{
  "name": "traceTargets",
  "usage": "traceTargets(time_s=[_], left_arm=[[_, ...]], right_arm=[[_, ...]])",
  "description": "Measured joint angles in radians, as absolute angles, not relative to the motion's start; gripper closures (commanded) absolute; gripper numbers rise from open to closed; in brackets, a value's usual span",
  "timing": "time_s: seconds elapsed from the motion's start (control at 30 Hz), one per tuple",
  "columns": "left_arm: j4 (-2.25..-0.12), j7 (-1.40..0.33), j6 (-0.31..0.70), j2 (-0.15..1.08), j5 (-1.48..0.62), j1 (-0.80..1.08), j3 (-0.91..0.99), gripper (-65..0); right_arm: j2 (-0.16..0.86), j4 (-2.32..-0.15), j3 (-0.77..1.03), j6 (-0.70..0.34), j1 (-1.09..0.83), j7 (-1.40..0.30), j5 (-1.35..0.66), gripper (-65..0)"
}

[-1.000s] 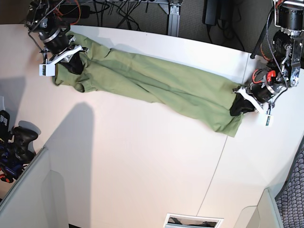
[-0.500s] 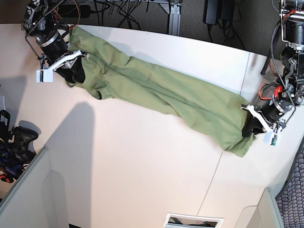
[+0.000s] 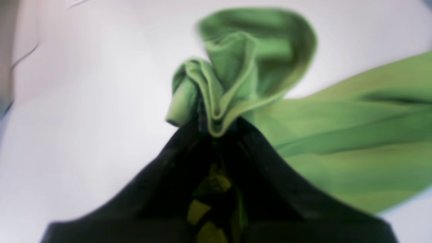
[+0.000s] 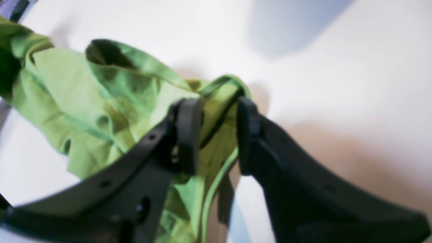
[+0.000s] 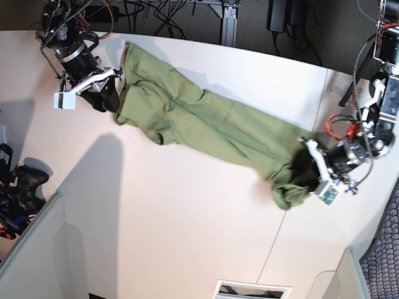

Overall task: Layout the t-shirt on the table in an organized manner, then fold the t-shirt properly
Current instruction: 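Carry the held strip end with the left gripper toward the strip middle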

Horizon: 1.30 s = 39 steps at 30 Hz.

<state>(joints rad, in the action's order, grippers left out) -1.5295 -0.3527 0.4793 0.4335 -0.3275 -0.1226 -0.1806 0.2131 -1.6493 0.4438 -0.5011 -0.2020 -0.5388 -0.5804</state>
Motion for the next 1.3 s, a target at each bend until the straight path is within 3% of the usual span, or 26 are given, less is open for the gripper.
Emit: traceTargets(time_s=[0.2, 0.57, 0.73, 1.13, 1.3], left_arm=[[-1.582, -0.475, 0.482, 0.364, -0.325, -0.125, -0.282, 0.0], [-1.582, -0.529, 0.483, 0.293, -0.421, -0.081, -0.3, 0.0], [-1.582, -0.527, 0.482, 0.28, -0.424, -0.081, -0.3, 0.0], [-1.58, -0.508, 0.483, 0.277, -0.446, -0.031, -0.3, -34.4], [-1.579, -0.49, 0.482, 0.249, -0.439, -0.01, -0.299, -35.7]], right_arm=[[0.207, -1.649, 0.444, -0.501, -0.202, -0.539, -0.579, -19.1], [0.207, -1.649, 0.444, -0.501, -0.202, -0.539, -0.568, -19.9], [0.207, -1.649, 0.444, -0.501, -0.202, -0.54, -0.568, -37.8], [0.196, -1.645, 0.512, -0.501, -0.261, -0.543, -0.535, -39.1], [0.186, -1.645, 0.524, -0.501, -0.271, -0.543, -0.538, -39.0]])
